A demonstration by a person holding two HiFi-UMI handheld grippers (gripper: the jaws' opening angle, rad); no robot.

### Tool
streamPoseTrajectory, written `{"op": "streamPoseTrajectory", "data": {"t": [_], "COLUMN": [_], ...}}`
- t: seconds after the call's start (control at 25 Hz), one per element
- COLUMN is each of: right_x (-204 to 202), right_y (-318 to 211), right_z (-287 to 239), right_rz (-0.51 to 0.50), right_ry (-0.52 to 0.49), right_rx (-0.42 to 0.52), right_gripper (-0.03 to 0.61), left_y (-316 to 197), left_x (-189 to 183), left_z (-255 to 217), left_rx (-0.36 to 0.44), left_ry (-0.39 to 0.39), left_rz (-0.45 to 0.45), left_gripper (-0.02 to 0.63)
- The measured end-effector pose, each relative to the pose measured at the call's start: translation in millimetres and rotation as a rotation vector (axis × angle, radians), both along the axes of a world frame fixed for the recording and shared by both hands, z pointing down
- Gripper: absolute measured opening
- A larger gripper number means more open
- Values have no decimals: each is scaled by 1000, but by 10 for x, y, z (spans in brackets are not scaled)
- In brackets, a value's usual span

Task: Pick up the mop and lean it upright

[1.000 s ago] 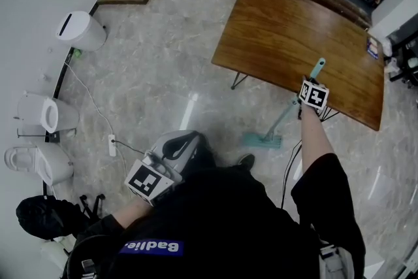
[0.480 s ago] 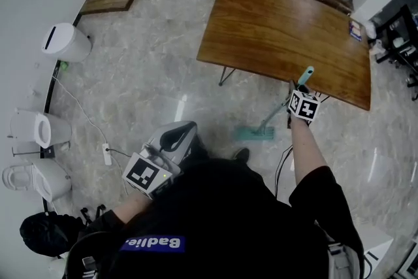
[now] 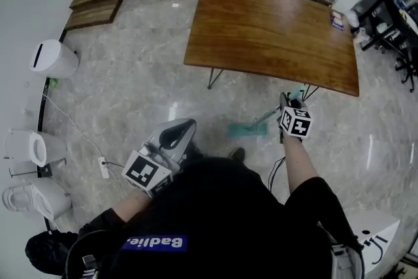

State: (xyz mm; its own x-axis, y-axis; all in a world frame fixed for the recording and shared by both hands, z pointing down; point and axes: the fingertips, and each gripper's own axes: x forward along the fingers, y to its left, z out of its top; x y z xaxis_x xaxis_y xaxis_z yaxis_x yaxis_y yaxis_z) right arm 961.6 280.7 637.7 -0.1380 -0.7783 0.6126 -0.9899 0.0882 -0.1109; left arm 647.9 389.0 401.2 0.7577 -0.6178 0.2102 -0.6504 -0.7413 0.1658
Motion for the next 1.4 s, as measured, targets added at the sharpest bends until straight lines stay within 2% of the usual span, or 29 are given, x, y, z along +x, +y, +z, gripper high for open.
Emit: {"op": "streamPoseTrajectory", "data": {"t": [0.32, 0.68, 1.04, 1.4], "right_x": [-208, -497, -1063, -1611], "right_y": [340, 240, 424, 850], "right_z": [-340, -1155, -1799, -2104], "right_rz": [-24, -57, -179, -323], "right_ry": [6, -17, -56, -111], "right_rx": [65, 198, 315, 359], "right_gripper": [98, 97, 95, 92], "left_y": [-10, -32, -3, 13], "left_x": [73, 151, 203, 279], "left_z": [-2, -87, -80, -126], "left_rx": [16, 40, 42, 61], "left_ry": [12, 42, 65, 70], "left_rz": [41, 76, 96, 114], "left_gripper": [20, 20, 20, 20]}}
